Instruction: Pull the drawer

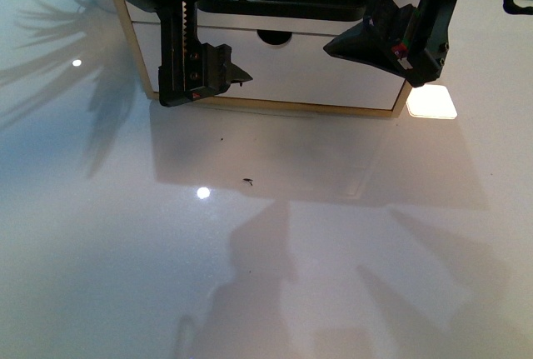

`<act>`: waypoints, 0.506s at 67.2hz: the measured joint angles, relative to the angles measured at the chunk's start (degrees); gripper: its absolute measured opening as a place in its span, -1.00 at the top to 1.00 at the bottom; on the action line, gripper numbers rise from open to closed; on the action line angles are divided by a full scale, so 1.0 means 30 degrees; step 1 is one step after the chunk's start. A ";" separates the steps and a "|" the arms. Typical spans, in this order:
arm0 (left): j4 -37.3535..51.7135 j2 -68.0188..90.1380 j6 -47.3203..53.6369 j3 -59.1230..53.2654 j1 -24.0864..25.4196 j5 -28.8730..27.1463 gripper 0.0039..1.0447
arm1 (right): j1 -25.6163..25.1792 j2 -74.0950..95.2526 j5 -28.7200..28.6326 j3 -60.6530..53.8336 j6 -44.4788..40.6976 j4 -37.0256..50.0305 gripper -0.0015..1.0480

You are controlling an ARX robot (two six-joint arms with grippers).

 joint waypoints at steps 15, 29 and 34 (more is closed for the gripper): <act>0.0095 0.0204 0.0000 0.0160 0.0036 0.0080 -0.87 | 0.0044 0.0656 -0.0423 0.0291 0.0197 0.0051 -0.83; 0.0080 0.0328 0.0000 0.0160 0.0117 0.0138 -0.87 | 0.0168 0.0962 -0.0619 0.0495 0.0262 -0.0189 -0.83; 0.0189 0.0503 -0.0007 0.0160 0.0146 0.0189 -0.87 | 0.0182 0.1290 -0.0627 0.0721 0.0335 -0.0073 -0.83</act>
